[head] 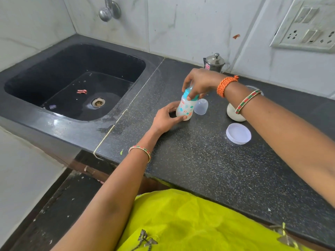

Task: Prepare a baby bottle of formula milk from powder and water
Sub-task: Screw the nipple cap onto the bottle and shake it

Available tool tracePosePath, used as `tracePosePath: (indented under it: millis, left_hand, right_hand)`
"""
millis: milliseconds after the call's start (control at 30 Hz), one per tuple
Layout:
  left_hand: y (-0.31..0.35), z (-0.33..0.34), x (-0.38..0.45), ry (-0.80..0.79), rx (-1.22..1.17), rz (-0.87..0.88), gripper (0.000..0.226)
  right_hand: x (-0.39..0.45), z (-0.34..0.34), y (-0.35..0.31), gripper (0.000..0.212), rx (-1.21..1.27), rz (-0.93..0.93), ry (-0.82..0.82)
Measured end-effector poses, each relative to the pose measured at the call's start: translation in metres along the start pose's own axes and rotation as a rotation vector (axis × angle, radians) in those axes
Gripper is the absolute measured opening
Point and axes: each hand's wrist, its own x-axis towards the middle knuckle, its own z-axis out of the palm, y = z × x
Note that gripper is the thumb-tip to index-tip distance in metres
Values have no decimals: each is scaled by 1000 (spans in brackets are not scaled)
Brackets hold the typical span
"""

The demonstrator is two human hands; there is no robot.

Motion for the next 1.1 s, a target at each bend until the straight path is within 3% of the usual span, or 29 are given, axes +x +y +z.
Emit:
tracePosePath:
  millis: [133, 233, 600, 1100]
  left_hand:
    - [0, -1, 1, -25, -78, 2, 69]
    - [-3, 3, 1, -49, 56, 32, 62]
    - [-9, 3, 5, -41, 111, 30, 56]
    - [-9, 1, 6, -55, 121, 30, 57]
  right_hand:
    - [-4, -7, 16, 38, 81, 21, -53]
    - [-8, -3, 9, 40, -20, -52, -38]
    - [-18, 1, -4, 39, -286, -309, 2]
    - [-17, -16, 8, 42, -111, -314, 50]
